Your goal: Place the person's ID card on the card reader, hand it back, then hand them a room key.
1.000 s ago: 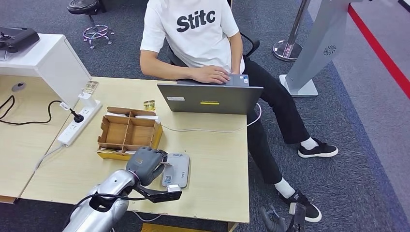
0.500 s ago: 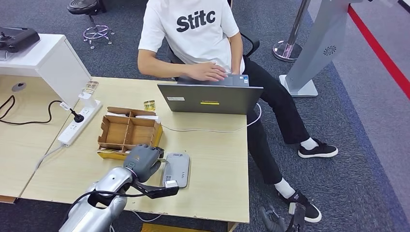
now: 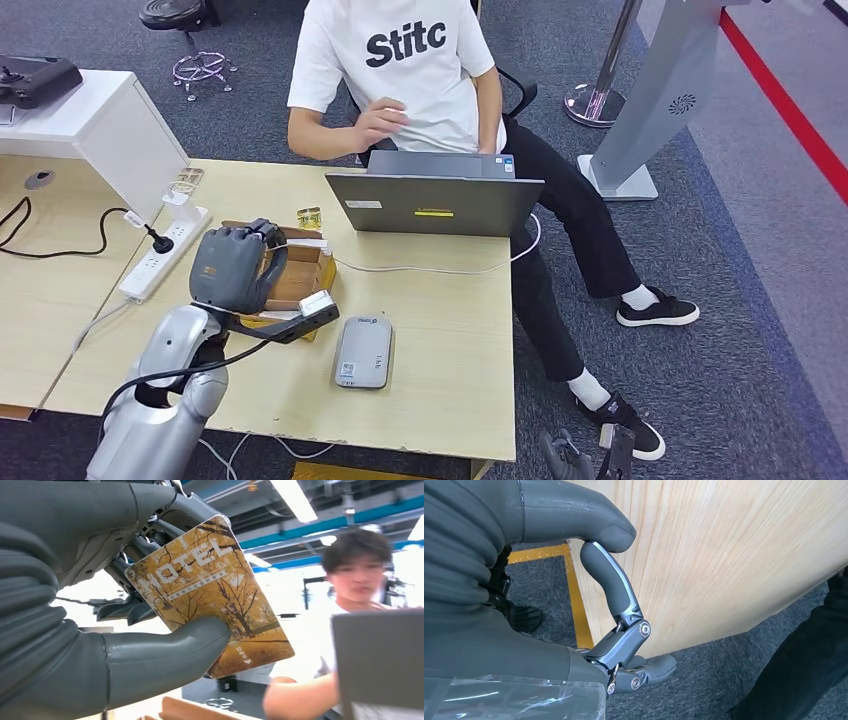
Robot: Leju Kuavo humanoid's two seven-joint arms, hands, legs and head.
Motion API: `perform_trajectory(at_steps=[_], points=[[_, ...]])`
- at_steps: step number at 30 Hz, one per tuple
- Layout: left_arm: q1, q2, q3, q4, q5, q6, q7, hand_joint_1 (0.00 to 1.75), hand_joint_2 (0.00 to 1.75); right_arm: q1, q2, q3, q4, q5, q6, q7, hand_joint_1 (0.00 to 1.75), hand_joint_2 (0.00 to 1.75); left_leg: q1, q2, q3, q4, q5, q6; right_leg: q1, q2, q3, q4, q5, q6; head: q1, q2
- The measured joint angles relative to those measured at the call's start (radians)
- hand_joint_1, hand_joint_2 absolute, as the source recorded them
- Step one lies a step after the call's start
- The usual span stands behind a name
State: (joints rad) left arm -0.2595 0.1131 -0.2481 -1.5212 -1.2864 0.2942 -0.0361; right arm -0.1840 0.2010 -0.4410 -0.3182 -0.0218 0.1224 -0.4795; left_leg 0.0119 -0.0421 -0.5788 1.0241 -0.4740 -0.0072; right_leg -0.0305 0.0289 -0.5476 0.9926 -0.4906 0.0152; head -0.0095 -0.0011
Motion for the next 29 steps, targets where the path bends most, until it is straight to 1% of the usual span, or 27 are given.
perform_trajectory(at_steps=[3,6,18,19,20,22,23,24,29], points=[[-0.003,0.004,0.047,-0.012,0.020,0.002,0.001,1.75,1.75,0.000,0.000,0.000,0.000,-0.002,-0.002,0.000,0.00,1.75,0.000,0.000,0.000,0.000,0.000,0.000,0.000,0.000,0.000,0.000,0.000,0.000,0.000,0.000],[-0.005,0.010,0.077,-0.018,0.027,0.003,0.002,1.75,1.75,0.000,0.000,0.000,0.000,-0.003,-0.004,0.000,0.00,1.75,0.000,0.000,0.000,0.000,0.000,0.000,0.000,0.000,0.000,0.000,0.000,0.000,0.000,0.000],[0.001,0.024,0.142,-0.018,0.037,0.019,0.001,1.75,1.75,0.000,0.000,0.000,0.000,-0.006,0.001,0.000,0.00,1.75,0.000,0.000,-0.001,0.000,0.000,0.000,0.000,0.000,0.000,0.000,0.000,0.000,0.000,0.000],[0.002,0.024,0.145,-0.018,0.037,0.020,0.001,1.71,1.75,0.001,0.000,0.000,0.000,-0.006,0.001,0.000,0.00,1.75,0.000,0.000,-0.001,0.000,0.000,0.000,0.000,0.000,0.000,0.000,0.000,0.000,0.000,0.000],[0.003,0.024,0.148,-0.018,0.037,0.020,0.001,1.43,1.75,0.001,0.000,0.000,0.000,-0.006,0.001,0.000,0.00,1.75,0.000,0.000,-0.001,0.000,0.000,0.000,0.000,0.000,0.000,0.000,0.000,0.000,0.000,0.000],[0.005,0.024,0.152,-0.018,0.036,0.020,0.000,0.56,1.75,0.001,0.000,0.000,0.000,-0.006,0.002,0.000,0.00,1.75,0.000,0.000,-0.001,0.000,0.000,0.000,0.000,0.000,0.000,0.000,0.000,0.000,0.000,0.000],[0.007,0.024,0.153,-0.018,0.037,0.020,-0.001,0.16,1.75,0.001,0.000,0.000,0.000,-0.006,0.003,0.000,0.00,1.75,0.000,0.000,-0.001,0.000,0.000,0.000,0.000,0.000,0.000,0.000,0.000,0.000,0.000,0.000],[0.009,0.024,0.154,-0.018,0.038,0.020,-0.003,0.00,1.75,0.001,0.000,0.000,0.000,-0.006,0.003,0.000,0.00,1.75,0.000,0.000,-0.001,0.000,0.000,0.000,0.000,0.000,0.000,0.000,0.000,0.000,0.000,0.000],[0.024,0.022,0.154,-0.018,0.046,0.020,-0.009,0.00,1.75,0.002,0.000,0.000,0.000,-0.009,0.004,0.000,0.00,1.75,0.000,0.000,-0.001,0.000,0.000,0.000,0.000,0.000,0.000,0.000,0.000,0.000,0.000,0.000]])
